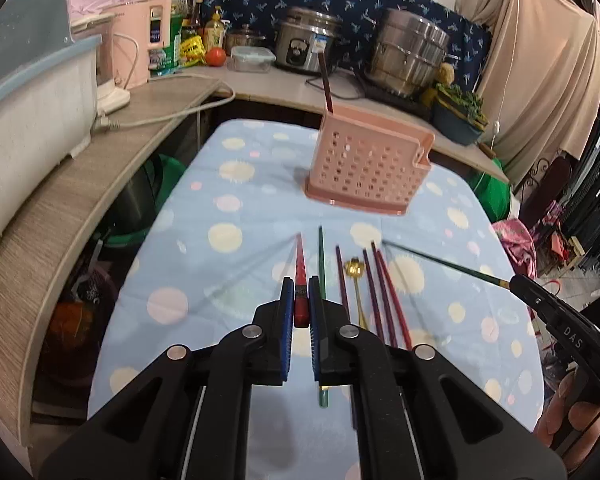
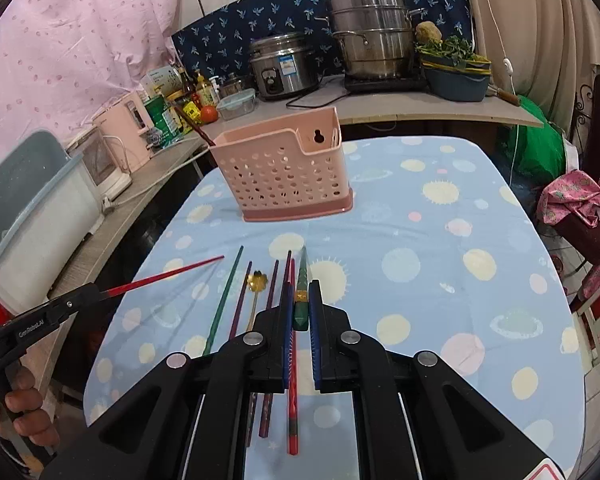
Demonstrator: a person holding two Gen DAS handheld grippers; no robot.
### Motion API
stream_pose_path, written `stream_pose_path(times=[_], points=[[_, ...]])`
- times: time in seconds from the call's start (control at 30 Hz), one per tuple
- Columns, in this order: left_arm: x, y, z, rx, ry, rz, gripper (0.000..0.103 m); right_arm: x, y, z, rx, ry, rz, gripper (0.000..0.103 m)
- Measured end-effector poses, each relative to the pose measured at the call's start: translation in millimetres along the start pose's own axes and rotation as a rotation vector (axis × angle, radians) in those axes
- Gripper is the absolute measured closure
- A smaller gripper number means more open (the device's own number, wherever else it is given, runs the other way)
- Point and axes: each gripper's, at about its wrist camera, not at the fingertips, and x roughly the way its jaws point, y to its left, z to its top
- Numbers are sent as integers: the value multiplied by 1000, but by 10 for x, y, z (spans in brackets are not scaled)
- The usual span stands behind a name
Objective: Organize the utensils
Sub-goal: 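Lift both chopsticks and insert them into the pink basket, opening both tools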
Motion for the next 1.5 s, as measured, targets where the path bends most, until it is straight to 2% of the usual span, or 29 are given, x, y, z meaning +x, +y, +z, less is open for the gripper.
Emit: stream_pose_path(times=[0.33,0.73,1.03,1.23,1.5], points=[[-187,-156,763,3,-145,-24,96,-108,-93,628,42,-102,36,96],[-468,-478,1726,16,-350,-64,96,-287,-69,1487,78,-296,75,96],[-459,-646,2361,0,-495,-44,96,-109,-21,2221,114,-402,103,96],[-197,-700,2535,1,-498,-39,96,124,-10,2452,120,-423,94,96],[381,-662,2398,7,-434,-12,96,659,-112,2317,123,-342,80,96]])
